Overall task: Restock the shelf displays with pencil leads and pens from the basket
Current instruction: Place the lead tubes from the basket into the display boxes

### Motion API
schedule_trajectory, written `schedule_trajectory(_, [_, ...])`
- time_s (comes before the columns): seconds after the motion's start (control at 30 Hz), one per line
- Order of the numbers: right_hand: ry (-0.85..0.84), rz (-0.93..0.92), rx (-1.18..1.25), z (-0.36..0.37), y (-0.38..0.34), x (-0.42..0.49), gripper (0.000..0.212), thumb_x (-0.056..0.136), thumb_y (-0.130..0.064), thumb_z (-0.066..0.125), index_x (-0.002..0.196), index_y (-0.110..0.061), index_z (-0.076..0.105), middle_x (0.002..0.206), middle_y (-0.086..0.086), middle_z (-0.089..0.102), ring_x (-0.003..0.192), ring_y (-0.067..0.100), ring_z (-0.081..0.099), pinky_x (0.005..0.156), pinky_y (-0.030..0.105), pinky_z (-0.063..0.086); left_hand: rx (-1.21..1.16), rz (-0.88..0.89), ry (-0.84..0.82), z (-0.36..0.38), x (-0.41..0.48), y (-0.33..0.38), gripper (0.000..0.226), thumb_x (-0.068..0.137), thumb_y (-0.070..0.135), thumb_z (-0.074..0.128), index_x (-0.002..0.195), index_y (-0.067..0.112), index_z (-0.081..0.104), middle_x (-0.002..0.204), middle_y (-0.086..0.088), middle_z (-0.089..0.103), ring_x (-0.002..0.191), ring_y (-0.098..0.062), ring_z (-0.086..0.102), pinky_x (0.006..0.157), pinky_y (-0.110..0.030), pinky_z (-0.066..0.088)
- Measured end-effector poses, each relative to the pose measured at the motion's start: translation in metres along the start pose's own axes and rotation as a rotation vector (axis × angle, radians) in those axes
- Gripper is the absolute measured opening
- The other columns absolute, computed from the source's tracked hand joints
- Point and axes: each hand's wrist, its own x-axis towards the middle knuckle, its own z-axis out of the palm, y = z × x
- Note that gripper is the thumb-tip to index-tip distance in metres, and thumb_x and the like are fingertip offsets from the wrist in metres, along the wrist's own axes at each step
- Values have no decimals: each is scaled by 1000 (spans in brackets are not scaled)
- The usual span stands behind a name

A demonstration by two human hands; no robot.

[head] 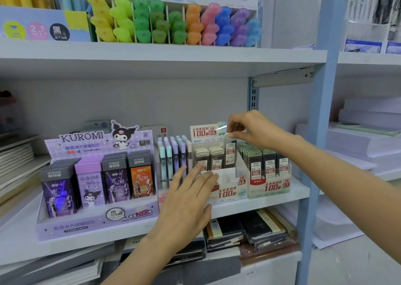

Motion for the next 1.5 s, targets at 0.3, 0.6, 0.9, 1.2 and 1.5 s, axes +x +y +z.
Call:
schedule_trajectory(0.3, [-79,46,-130,17,5,0,18,85,-23,71,103,-26,71,104,-11,63,90,6,56,81,27,51,19,6,7,-1,1,0,64,74,30,76,134,16,57,134,0,60,135,-25,46,110,-53,35])
schedule_trajectory(0.6, [-123,89,-93,24,-4,-5,26,87,-25,70,113,-20,71,110,-4,72,90,5,64,85,27,55,45,10,9,-1,0,0,67,73,32,76,134,15,57,134,-1,60,135,-25,46,110,-53,35])
schedule_trajectory(0.9, [-173,-59,-62,46,-48,-14,47,99,-36,50,144,-25,42,146,-2,48,129,18,49,107,38,42,37,-2,-22,-1,1,1,68,74,30,75,136,13,55,137,-3,57,138,-25,43,110,-54,35])
schedule_trajectory(1.2, [44,-5,41,13,-30,-48,47,97,-37,51,143,-31,42,145,-8,48,133,10,43,109,30,33,12,-66,-28,-3,4,8,64,74,31,76,133,14,57,136,-3,58,136,-26,44,114,-54,30])
schedule_trajectory(1.5, [123,448,405,12,44,-132,96,77,-66,53,154,-29,10,157,-11,27,142,9,29,116,44,30,-184,-164,8,9,55,51,73,95,45,40,155,13,15,161,-2,14,150,-17,4,120,-37,-5])
